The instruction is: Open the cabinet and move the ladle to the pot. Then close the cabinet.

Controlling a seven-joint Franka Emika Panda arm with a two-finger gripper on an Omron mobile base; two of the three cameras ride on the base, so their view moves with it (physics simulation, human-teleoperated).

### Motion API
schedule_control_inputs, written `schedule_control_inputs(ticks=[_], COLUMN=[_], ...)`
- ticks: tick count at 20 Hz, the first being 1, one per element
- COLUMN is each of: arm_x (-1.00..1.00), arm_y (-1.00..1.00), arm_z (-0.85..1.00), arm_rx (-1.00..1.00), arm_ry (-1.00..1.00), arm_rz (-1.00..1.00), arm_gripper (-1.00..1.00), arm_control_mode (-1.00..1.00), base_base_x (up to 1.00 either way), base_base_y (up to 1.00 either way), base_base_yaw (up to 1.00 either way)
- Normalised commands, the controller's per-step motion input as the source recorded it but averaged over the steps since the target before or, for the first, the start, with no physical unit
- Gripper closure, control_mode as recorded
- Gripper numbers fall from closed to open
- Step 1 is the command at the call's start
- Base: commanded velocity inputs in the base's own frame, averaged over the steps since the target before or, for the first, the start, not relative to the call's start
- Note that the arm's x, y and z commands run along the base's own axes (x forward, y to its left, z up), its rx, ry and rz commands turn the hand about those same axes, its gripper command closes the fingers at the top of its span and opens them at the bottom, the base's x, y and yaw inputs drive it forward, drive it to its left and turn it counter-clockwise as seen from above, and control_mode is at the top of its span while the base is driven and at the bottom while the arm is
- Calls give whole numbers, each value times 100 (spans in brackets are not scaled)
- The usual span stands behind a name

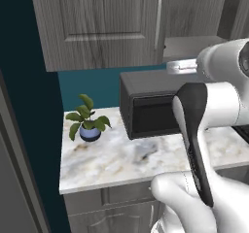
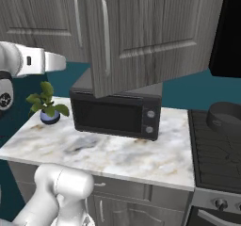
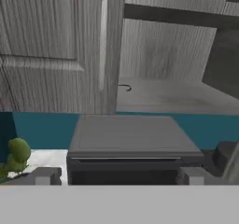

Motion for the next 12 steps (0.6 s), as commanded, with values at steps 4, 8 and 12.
schedule_control_inputs(ticks=[4,8,12], arm_x=[76,65,42], arm_y=[9,-1,-22], arm_z=[0,-1,0], arm_rx=[-11,-9,-8], arm_ry=[13,7,4], arm_rz=[-27,-24,-27], arm_gripper=[-100,-100,-100], arm_control_mode=[-100,-100,-100], base_base_x=[0,0,0], base_base_y=[0,0,0], base_base_yaw=[0,0,0])
